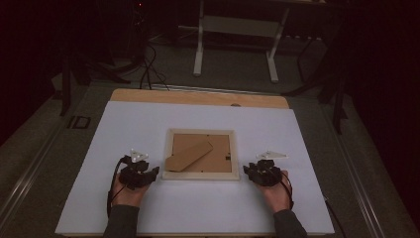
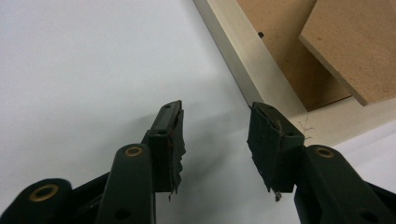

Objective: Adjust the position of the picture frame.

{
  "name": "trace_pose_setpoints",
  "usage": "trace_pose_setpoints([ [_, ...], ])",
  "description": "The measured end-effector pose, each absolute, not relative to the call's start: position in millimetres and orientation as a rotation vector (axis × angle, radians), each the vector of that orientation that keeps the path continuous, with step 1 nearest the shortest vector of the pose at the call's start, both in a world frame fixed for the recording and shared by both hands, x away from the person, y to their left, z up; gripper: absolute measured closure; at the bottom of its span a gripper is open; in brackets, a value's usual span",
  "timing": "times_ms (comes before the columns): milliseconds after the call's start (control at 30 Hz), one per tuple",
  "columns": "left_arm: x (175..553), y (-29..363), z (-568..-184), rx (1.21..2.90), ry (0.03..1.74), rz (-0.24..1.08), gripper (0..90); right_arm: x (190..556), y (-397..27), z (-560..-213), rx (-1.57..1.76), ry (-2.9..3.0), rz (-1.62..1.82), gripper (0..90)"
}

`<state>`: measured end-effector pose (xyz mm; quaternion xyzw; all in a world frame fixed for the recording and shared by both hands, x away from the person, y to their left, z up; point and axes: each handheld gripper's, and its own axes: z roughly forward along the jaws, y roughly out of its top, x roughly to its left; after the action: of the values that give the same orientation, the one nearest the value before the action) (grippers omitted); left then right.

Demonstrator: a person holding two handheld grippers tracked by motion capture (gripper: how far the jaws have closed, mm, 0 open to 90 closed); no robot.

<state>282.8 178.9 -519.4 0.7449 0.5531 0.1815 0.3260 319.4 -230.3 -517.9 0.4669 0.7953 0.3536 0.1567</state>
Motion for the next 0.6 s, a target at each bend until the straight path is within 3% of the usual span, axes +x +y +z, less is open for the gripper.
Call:
trace_pose_setpoints([
  [600,284,196,-506,1.911,1.442,0.462,49.3,319,-232,-516,1.321,2.288,1.018,64.5],
])
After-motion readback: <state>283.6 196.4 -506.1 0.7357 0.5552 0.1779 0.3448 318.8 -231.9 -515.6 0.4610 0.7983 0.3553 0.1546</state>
